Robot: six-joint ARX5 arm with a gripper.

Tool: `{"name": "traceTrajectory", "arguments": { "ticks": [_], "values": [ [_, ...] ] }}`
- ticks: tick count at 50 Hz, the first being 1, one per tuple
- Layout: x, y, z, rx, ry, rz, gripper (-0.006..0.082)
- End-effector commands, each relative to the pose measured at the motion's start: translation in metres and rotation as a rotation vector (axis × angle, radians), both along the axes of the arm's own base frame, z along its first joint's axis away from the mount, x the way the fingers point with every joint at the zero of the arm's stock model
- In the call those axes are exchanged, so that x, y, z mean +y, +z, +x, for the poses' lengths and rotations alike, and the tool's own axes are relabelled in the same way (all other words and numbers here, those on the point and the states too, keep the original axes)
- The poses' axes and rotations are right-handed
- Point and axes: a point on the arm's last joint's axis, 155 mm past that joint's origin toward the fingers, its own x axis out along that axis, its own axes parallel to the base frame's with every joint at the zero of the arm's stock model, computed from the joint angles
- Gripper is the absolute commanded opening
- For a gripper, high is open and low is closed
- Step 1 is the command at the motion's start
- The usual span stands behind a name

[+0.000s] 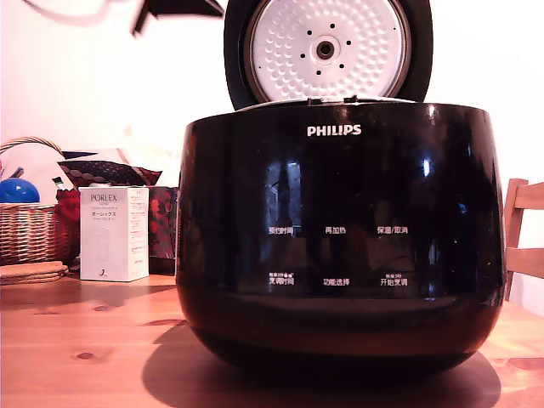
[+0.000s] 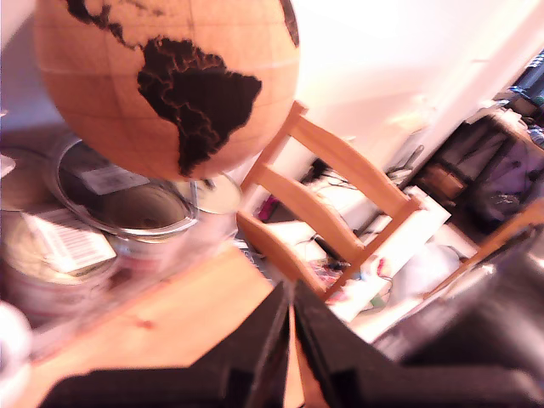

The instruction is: Close the rice cooker by pressing the lid down with medium force

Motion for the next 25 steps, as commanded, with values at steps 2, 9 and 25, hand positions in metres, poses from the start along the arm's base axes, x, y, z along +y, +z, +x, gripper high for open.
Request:
{"name": "traceTrajectory", "arguments": {
  "ticks": [2, 9, 25],
  "values": [
    [-0.011, 0.011, 0.005, -0.024, -0.025, -0.035, -0.0024],
    [-0.027, 0.020, 0.011, -0.026, -0.064, -0.084, -0.0024],
    [-0.075, 0.020, 0.006, -0.005, -0.157, -0.124, -0.0024]
  ]
}}
